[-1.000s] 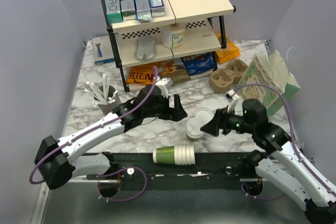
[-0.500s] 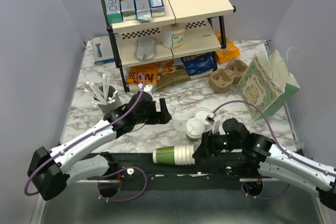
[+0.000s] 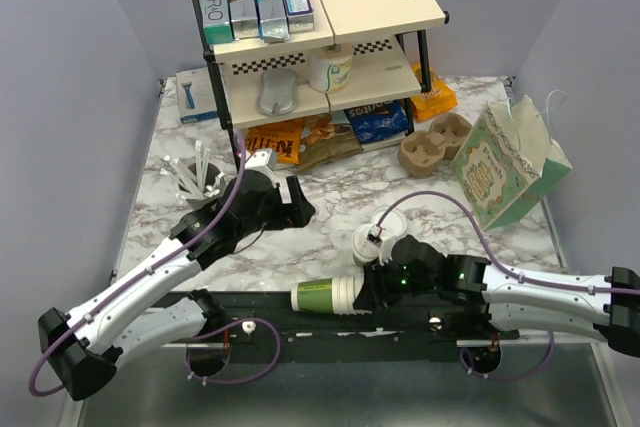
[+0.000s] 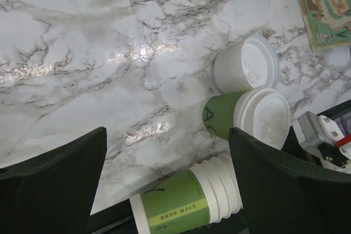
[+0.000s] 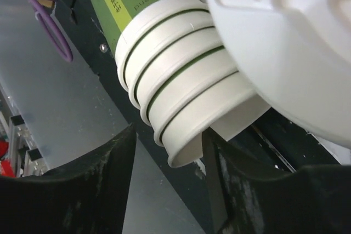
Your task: Pack the takeout coffee
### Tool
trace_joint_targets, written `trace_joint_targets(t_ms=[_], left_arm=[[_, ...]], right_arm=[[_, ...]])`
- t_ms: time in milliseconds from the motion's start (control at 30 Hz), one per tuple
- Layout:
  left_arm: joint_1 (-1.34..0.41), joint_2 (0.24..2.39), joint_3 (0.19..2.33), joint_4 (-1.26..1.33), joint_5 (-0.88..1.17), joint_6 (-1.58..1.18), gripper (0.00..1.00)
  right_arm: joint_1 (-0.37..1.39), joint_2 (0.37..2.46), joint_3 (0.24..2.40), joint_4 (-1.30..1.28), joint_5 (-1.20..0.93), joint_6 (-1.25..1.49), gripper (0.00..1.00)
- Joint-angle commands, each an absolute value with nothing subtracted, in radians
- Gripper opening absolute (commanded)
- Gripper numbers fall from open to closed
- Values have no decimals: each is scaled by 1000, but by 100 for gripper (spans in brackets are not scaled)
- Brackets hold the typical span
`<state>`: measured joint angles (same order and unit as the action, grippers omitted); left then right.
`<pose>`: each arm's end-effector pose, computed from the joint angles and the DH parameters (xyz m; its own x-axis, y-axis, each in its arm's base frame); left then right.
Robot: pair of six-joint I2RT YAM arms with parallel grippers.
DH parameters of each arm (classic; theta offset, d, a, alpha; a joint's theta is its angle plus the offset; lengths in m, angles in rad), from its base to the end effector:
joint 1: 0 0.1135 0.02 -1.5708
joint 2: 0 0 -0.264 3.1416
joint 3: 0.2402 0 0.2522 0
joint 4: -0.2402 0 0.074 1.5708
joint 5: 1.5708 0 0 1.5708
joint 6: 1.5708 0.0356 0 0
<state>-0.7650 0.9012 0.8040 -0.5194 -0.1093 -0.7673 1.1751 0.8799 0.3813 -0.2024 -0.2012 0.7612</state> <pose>0.1434 -0.1323 0.2932 -0.7336 -0.2523 -0.6310 0.1597 0.8385 -0.5210 0.0624 0.1677 0.1823 -0.8443 -0.2676 -0.4644 -0.5257 0.5819 0.6205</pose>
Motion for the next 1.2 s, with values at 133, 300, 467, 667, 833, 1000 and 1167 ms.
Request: trace_joint_targets(t_ms=[133, 300, 467, 667, 833, 1000, 1167], left_arm=[[-759, 799, 896, -627, -225, -741, 99], [-758, 761, 897, -652, -252, -742, 99], [-758, 726, 907, -689, -298, -739, 99], [-758, 695, 919, -722, -339, -733, 99], [-758, 672, 916, -736, -351, -733, 99], [-758, 660, 911, -736, -353, -735, 99], [-758, 641, 919, -750, -364, -732, 99]], right_arm=[[1215, 871, 434, -103, -69, 736, 29], [1249, 937, 520, -165, -51, 687, 17], [1269, 988, 650, -293, 67, 569, 15], [1269, 1119, 901, -487, 221, 379, 13], [1269, 1301, 1095, -663, 288, 249, 13], [1259, 1460, 1227, -678, 275, 147, 13], [1215, 1568, 1364, -753, 241, 46, 19]])
